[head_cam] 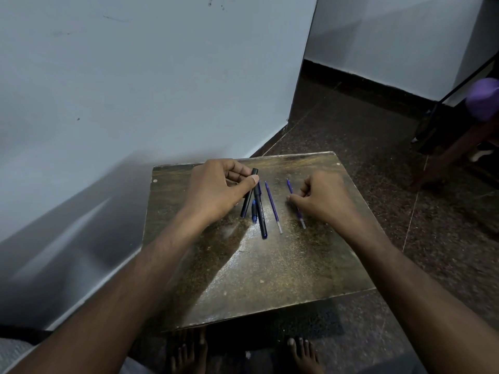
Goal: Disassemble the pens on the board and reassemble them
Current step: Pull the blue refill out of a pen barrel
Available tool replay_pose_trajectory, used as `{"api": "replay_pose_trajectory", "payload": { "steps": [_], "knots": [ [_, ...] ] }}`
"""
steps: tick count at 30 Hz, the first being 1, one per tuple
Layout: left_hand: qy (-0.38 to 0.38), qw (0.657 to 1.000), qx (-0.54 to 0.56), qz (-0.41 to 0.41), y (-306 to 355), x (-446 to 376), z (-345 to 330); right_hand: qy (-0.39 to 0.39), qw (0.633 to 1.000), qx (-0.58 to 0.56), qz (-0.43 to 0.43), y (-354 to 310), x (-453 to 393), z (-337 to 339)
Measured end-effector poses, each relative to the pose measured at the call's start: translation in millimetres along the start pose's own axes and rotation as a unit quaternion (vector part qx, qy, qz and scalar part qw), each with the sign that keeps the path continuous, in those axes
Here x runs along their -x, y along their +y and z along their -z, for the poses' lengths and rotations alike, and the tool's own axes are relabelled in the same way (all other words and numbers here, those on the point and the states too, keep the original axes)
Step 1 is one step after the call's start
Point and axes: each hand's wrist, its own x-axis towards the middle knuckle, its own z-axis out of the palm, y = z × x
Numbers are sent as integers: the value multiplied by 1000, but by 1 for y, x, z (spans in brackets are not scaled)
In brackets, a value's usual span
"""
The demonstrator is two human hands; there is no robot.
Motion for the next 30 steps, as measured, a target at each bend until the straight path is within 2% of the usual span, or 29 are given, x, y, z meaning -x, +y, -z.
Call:
{"api": "replay_pose_trajectory", "payload": {
  "steps": [5,10,14,16,18,19,23,25,30],
  "knots": [
    [2,1000,1,-5,2,0,-3,-3,997,68,21,-11,1,-12],
    [-11,1000,-4,-2,3,2,-4,-47,995,84,31,-21,3,-15],
    [-29,1000,-5,-2,3,2,-3,-24,999,-42,17,-16,-1,0],
    [-38,999,-15,-8,3,3,-6,-51,988,-144,12,-15,3,4],
    [-53,998,-31,-20,4,3,-9,-81,957,-278,1,-18,8,6],
    [-64,997,-38,-26,4,4,-10,-72,941,-331,2,-19,9,6],
    [-98,994,-41,-38,3,5,-12,22,870,-493,5,-18,3,15],
    [-100,993,-51,-43,2,5,-12,44,849,-526,12,-18,3,17],
    [-103,992,-53,-56,2,5,-13,47,845,-532,30,-23,7,14]
  ]
}}
